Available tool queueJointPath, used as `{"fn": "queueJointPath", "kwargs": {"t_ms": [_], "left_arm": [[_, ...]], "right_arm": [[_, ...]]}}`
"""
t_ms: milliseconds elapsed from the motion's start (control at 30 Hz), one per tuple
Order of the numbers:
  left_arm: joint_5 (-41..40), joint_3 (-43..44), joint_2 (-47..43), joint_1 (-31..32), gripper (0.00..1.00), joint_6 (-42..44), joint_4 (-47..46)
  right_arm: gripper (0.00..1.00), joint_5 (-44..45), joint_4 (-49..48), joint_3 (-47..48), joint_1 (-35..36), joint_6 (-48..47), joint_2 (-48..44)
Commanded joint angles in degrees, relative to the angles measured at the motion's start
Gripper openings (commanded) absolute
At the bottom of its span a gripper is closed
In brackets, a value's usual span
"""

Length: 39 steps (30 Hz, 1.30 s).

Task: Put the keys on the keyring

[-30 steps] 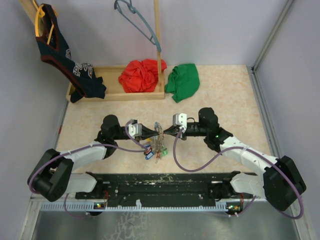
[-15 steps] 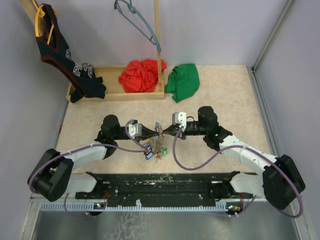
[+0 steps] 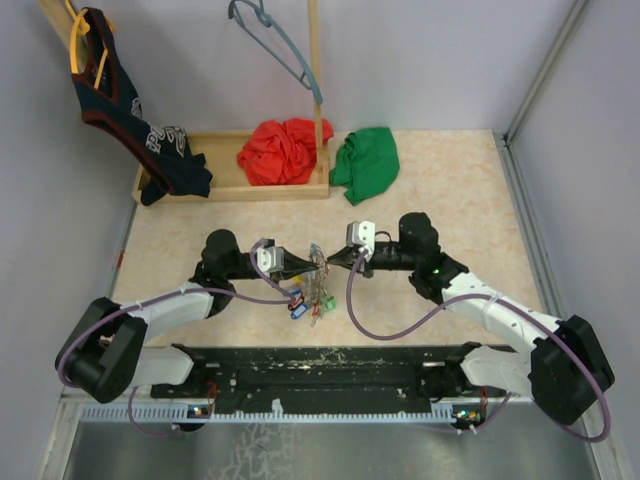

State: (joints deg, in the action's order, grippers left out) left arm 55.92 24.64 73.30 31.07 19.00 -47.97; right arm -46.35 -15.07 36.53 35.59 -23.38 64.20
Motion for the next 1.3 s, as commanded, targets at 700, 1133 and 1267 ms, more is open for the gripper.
{"fn": "queueJointPath", "kwargs": {"t_ms": [700,1133,1267], "left_arm": [[1.03,0.59,-0.91,-0.22,0.0,-0.72,-4.19],[0.33,0.39,-1.22,-0.22,0.0,-0.46,-4.15],[0.24,0.38,-1.18,-0.22,0.0,-0.46,-4.15]], "right_arm": [[0.0,-2.15,-2.45,1.84,0.53,1.63,1.33],[0.0,0.06,-2.72,0.47,0.53,1.4,-1.63],[0.0,-0.41,-2.13,0.92,0.53,1.23,-1.1]]}}
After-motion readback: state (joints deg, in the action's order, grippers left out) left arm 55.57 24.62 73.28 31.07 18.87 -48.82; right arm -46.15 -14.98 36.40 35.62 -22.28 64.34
